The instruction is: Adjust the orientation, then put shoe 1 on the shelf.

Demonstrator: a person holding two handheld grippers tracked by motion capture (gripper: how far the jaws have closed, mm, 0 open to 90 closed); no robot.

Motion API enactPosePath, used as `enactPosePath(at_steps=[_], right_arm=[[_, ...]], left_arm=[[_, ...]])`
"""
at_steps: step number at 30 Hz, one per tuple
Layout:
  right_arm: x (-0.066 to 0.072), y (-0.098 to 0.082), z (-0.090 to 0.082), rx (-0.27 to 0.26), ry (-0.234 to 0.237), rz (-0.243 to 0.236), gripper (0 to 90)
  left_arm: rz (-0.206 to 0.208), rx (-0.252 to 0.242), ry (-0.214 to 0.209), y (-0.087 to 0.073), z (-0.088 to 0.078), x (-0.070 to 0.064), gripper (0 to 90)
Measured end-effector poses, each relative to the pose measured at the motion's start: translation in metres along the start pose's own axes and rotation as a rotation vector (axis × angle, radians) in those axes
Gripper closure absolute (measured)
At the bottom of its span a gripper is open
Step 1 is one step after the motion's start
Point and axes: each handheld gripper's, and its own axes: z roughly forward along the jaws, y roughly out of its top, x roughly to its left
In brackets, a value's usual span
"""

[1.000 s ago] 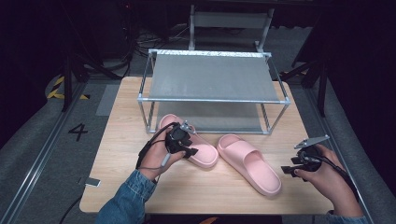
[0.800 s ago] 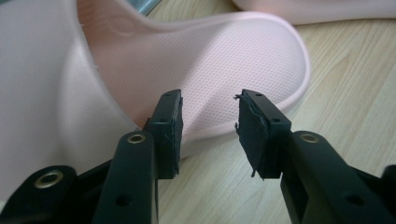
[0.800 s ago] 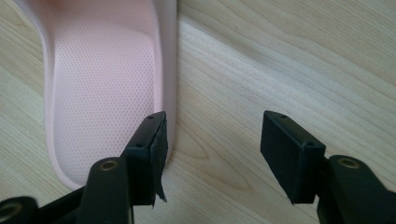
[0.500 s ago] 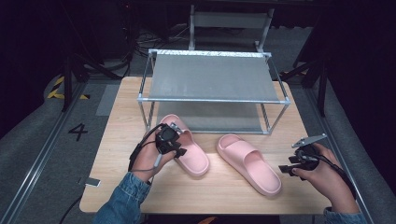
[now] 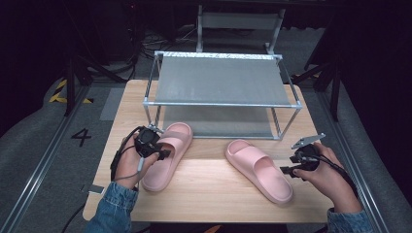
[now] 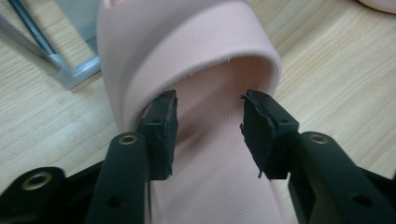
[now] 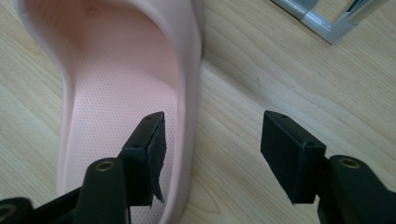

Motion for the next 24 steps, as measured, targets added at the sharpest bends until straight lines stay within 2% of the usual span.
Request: enactPosePath(at_steps=[4,5,9,13,19,24], right_arm=[[0.001,0.000,0.000,-0.001,-0.007,-0.003,41.8],[0.002,0.000,-0.001,-0.006,-0.008,-0.002,41.9],[0.004,0.000,-0.001,-0.008,-0.008,-0.002,41.9],[0.006,-0.001,-0.002,-0.006,-0.007,-0.007,41.8],[0.010,0.000,-0.007,-0.017,-0.013,-0.017,41.7],[0.014,0.002,-0.005,-0.017,-0.004,-0.028,41.7]], left_arm=[[-0.004,-0.005,-0.021,0.001,-0.004,-0.002,51.3],[-0.002,-0.004,-0.032,0.002,-0.006,-0.004,45.4],[0.009,0.021,-0.048,0.004,-0.014,-0.009,42.2],[0.022,0.013,-0.075,0.006,-0.018,-0.015,39.5],[0.044,0.033,-0.109,0.006,-0.016,-0.023,35.2],[0.059,0.059,-0.096,0.007,-0.007,-0.025,33.2]])
